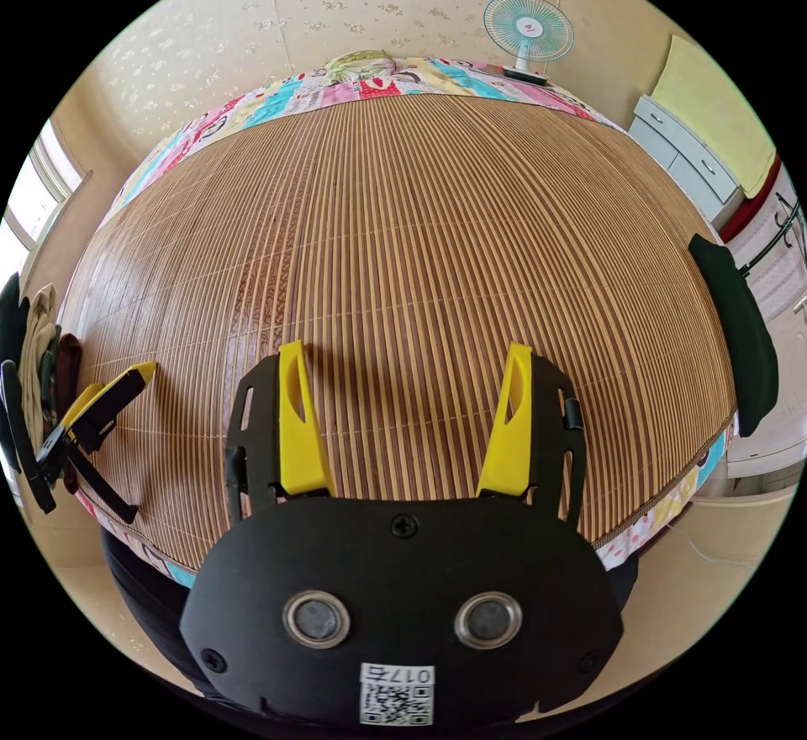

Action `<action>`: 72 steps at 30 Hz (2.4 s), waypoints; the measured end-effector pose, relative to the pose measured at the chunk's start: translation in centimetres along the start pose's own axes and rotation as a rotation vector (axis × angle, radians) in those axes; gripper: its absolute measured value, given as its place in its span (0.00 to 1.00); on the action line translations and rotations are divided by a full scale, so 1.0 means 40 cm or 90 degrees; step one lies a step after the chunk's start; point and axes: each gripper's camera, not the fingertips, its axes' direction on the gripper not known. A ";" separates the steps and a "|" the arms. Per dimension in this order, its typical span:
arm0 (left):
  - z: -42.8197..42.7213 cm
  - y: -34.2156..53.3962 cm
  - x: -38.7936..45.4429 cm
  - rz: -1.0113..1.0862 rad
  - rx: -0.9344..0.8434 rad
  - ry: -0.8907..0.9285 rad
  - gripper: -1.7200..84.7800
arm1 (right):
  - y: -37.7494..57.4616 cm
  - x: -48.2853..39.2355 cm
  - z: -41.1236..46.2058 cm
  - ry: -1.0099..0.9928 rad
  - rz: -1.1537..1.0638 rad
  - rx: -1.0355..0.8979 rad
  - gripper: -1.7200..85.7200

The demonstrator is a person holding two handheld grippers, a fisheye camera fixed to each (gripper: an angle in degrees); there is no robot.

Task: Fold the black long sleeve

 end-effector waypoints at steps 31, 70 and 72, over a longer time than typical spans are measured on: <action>-0.005 0.009 0.012 -0.001 0.000 -0.001 0.38 | -0.006 -0.005 -0.003 0.001 0.002 0.000 0.37; 0.000 0.014 0.025 -0.003 0.000 -0.001 0.38 | -0.011 -0.019 -0.003 0.002 0.005 0.000 0.37; 0.000 0.014 0.025 -0.003 0.000 -0.001 0.38 | -0.012 -0.019 -0.003 0.002 0.006 0.000 0.37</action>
